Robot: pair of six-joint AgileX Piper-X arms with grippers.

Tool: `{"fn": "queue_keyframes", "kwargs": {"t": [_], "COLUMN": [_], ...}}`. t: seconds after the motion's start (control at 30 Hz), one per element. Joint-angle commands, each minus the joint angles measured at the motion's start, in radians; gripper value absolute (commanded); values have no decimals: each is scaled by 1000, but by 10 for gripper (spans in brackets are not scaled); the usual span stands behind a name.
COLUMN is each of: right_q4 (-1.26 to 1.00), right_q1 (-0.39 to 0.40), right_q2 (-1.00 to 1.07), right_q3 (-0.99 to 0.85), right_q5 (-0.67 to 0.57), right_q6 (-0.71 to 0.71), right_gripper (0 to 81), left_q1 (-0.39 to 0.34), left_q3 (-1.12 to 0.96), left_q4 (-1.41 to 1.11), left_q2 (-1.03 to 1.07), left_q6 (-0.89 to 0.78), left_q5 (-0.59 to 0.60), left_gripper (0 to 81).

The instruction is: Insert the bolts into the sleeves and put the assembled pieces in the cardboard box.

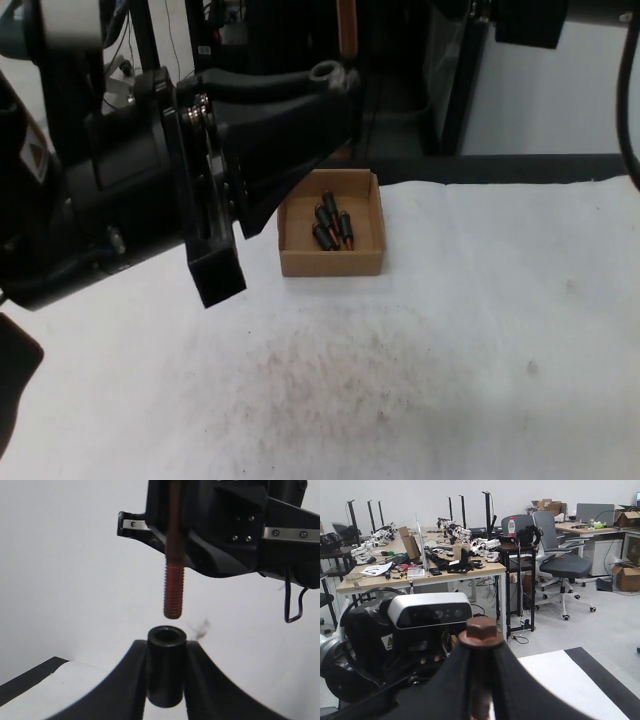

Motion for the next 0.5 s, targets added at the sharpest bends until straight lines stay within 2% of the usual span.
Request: {"fn": "queue_keyframes", "kwargs": {"t": [0.0,0.47], "right_q4": [-5,-5], "right_q1": [-2,33], "right_q2": [-3,0], "right_q3": [-6,-6], "right_q5": [-5,3], "right_q6": [-2,-2], "right_gripper": [8,8], "left_q1": [0,0], "left_q3": [-1,-1], "left_q4": [18,36], "left_q2": [-2,-2], "left_q6": [-8,-8], "left_q5": [-34,-40], "left_gripper": [3,3]}}
